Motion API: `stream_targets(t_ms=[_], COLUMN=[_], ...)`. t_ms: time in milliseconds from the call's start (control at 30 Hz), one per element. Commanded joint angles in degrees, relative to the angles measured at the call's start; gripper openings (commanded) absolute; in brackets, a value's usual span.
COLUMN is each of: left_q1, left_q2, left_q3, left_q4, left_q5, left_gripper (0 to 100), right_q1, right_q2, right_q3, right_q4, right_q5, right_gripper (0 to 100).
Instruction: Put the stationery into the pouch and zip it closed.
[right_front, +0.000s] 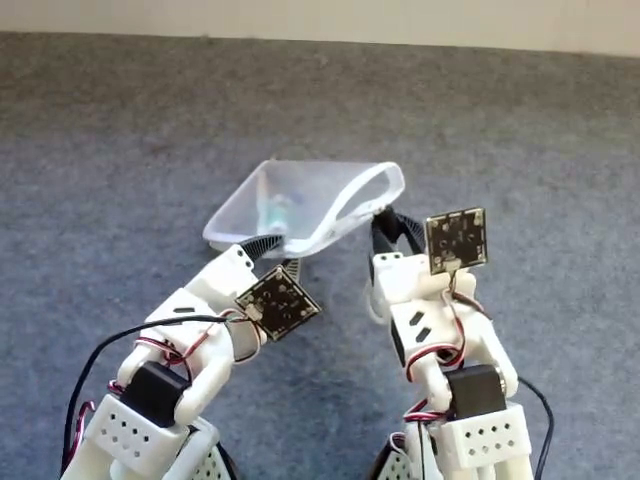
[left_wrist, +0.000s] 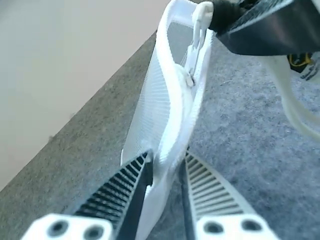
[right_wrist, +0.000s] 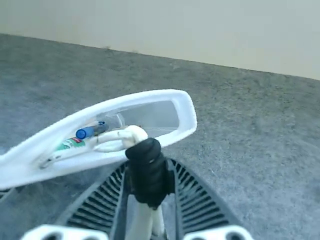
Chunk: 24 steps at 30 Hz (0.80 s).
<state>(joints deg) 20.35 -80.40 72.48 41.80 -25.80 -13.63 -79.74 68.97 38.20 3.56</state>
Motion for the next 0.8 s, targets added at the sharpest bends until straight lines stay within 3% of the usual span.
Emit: stream_targets(t_ms=[0, 233, 567, 767], left_q1=[2.51, 2.68, 3.38, 7.6], left_q2=[-0.92, -0.84, -0.84, -1.27], left_q3=[-0.84, -0.75, -0.66, 2.15], left_q4=[0.18, -1.67, -1.76, -4.04], left_q5=[0.53, 7.21, 7.47, 7.47], left_gripper=[9, 18, 19, 19], right_q1=[-1.98, -3.91, -8.92, -10.59], right_q2=[-0.48, -0.48, -0.48, -0.48], right_q3=[-3.74, -7.08, -10.77, -10.86], right_q4=[2.07, 8.66, 15.6, 17.63], right_q5=[1.58, 1.76, 1.85, 1.85], right_gripper=[0.5, 0.5, 0.5, 0.5])
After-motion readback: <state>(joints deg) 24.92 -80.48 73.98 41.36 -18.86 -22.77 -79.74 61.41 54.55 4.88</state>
